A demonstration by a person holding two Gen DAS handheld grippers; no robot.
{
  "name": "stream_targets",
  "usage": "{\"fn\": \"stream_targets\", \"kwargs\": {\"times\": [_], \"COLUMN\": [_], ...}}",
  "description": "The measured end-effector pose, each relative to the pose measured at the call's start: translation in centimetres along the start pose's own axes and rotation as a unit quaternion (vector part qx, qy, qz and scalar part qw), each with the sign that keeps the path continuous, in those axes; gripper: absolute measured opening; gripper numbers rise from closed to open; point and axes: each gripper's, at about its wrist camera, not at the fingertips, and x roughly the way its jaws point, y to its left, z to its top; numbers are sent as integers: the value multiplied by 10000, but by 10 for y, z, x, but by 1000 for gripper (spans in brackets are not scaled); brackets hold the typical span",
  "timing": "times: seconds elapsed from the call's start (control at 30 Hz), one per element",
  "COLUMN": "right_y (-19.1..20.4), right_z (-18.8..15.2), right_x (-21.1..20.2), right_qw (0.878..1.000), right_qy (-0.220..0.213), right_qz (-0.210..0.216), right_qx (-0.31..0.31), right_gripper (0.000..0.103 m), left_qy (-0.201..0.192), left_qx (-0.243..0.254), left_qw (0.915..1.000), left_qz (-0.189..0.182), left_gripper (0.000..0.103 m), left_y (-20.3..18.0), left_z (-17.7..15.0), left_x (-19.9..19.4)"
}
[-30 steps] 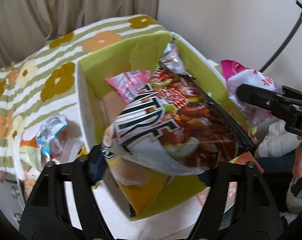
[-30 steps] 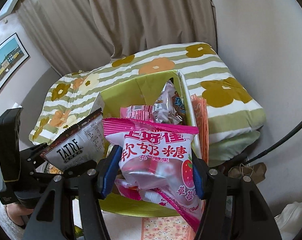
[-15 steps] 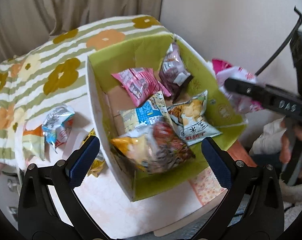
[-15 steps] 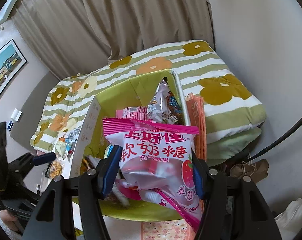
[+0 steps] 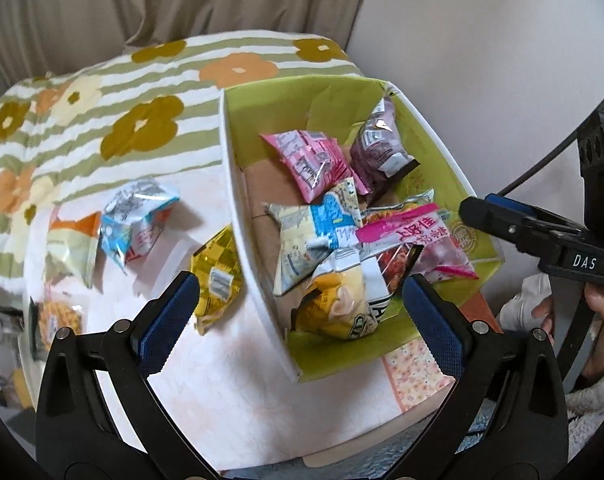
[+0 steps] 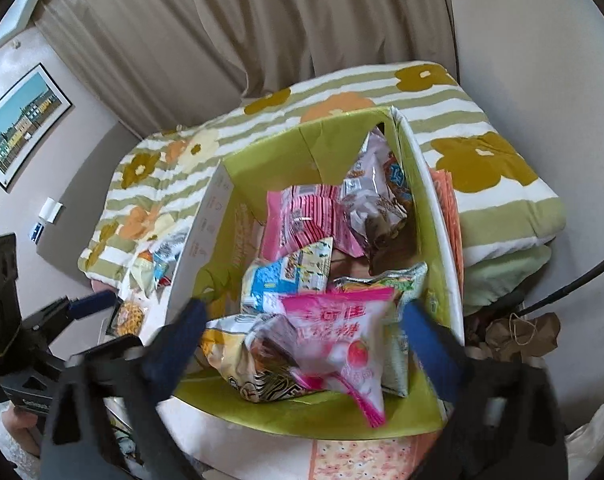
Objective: Organize snacks
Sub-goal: 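Move both open grippers back over the remaining snacks on the table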
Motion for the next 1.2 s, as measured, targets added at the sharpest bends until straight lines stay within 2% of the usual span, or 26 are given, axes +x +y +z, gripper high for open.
{"fn": "stream_targets", "kwargs": {"times": [0.27,0.6,0.87,1.0,1.2], "right_y": [12,55,109,145,186], "right_z": [-7,-2,2,6,13], "right_x": [-8,-10,7,23,55], "right_qw": [9995,9950,9892,9885,9925], "right_qy": [57,-153,-207,-219,-127], "right_qz": [27,530,765,702,631], "right_qx": [-313,-834,-1234,-1321,-1042], "right_gripper": [100,100,100,100,100], "left_qy": [-80,-345,-550,-542,-294], "left_qx": [-242,-792,-1147,-1232,-1116], "left_qw": [9997,9940,9874,9874,9912], "left_qz": [64,674,939,829,650], "left_gripper": [101,101,101,101,101], "left_y": [8,48,113,154,221], "left_z": [-20,-63,-76,-67,-41], "left_x": [-11,-56,-80,-81,-71]}}
